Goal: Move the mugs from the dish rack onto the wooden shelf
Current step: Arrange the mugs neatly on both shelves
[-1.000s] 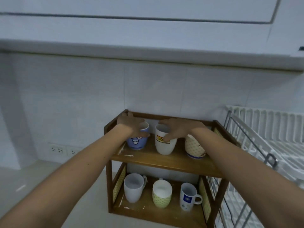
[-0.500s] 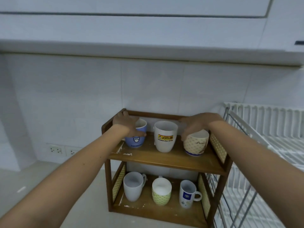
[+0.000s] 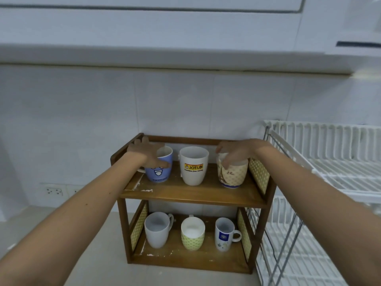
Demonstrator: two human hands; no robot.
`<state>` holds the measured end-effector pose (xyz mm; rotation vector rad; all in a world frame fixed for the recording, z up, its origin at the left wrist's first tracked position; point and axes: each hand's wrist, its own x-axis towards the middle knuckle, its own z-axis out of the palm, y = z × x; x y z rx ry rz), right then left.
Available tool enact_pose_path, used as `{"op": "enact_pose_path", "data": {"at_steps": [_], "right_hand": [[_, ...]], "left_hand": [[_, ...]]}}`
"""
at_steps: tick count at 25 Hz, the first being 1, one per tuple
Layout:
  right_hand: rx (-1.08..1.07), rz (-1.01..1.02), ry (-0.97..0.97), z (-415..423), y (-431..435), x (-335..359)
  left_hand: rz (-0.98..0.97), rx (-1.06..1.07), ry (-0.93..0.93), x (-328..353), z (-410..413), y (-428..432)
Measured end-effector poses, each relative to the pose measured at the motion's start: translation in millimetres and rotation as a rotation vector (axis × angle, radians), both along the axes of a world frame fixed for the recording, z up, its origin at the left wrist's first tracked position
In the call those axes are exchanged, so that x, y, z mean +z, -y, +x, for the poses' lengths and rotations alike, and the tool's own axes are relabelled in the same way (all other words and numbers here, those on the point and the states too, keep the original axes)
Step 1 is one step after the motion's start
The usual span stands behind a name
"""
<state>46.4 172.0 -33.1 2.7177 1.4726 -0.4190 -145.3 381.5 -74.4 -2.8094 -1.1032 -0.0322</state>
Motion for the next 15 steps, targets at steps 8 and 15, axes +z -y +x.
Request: {"op": "enact_pose_path", "data": {"at_steps": [8, 15], "right_hand": [[0.007, 0.015, 0.054, 1, 10, -3], [0.033, 0.015, 0.063, 9, 10, -13]], "left_hand": [[-0.058, -0.26, 0.079, -11, 11, 25], [-0.021, -0.293, 0.217, -20, 51, 67]]}}
